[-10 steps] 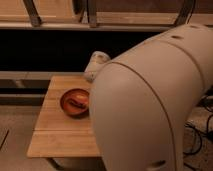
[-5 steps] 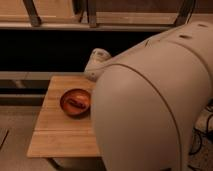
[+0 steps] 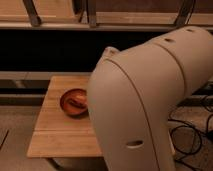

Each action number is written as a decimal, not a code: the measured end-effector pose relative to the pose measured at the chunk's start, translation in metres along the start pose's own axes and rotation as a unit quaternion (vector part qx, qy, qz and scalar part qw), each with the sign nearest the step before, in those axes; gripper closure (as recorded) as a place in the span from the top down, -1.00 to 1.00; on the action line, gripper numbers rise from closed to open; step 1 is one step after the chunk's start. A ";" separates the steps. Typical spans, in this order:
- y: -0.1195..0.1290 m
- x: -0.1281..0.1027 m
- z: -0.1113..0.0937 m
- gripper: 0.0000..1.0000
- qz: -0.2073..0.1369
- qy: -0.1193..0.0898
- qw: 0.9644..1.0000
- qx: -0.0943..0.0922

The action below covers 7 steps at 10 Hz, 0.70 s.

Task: Place the white sponge in the ceramic cup

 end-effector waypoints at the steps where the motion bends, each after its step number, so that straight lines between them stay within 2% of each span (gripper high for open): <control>1: -0.014 0.021 0.008 -1.00 0.012 0.013 1.000 0.006; 3: -0.040 0.039 0.012 -1.00 0.018 0.028 0.999 0.024; 6: -0.068 0.031 0.012 -1.00 -0.014 0.040 0.998 0.056; 7: -0.073 0.027 0.015 -1.00 -0.027 0.036 0.997 0.066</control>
